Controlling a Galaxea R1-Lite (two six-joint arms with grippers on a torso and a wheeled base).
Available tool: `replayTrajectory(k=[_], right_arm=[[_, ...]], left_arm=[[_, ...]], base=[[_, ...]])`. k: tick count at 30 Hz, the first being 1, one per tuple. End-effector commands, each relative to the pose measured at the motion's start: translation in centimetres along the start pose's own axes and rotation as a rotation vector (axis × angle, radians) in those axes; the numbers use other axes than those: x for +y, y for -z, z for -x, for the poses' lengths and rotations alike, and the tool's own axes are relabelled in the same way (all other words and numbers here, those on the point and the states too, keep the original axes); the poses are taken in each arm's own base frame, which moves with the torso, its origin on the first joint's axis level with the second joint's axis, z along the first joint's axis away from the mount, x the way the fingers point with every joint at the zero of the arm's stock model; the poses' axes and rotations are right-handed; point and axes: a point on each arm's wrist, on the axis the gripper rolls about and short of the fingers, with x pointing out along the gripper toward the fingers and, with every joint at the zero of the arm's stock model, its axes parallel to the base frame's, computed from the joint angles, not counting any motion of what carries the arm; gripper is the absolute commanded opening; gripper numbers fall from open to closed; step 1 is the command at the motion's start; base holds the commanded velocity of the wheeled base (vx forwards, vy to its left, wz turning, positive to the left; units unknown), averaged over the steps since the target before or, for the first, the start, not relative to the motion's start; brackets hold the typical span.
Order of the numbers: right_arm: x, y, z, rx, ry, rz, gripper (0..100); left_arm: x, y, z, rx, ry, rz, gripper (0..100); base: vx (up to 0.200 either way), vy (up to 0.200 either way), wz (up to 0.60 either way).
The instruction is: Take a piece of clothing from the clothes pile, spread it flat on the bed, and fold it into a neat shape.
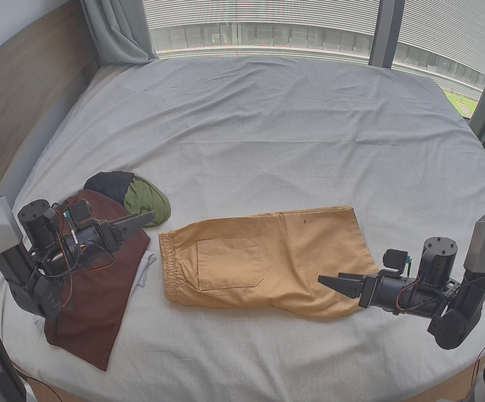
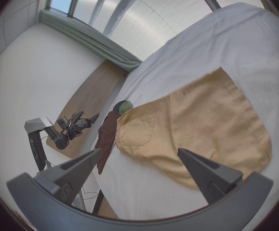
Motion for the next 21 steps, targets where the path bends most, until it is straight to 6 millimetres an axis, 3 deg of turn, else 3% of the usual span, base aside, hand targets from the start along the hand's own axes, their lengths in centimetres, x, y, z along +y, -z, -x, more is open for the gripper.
replayTrajectory(k=[1, 13, 21], right_arm=[[1.0, -1.5, 0.7, -0.056, -0.034, 0.063, 100], [1.0, -1.5, 1.3, -0.054, -0.035, 0.061, 100], [1.0, -1.5, 1.3, -0.057, -0.035, 0.066, 100]], left_arm=[[0.0, 0.1, 0.2, 0.001, -0.005, 0.004, 100], [0.5, 0.6, 0.2, 0.022, -0.005, 0.025, 100], [1.9, 2.3, -0.2, 0.061, -0.026, 0.066, 100]], base=[[0.0, 0.0, 0.0], [0.0, 0.0, 0.0], [0.0, 0.0, 0.0]])
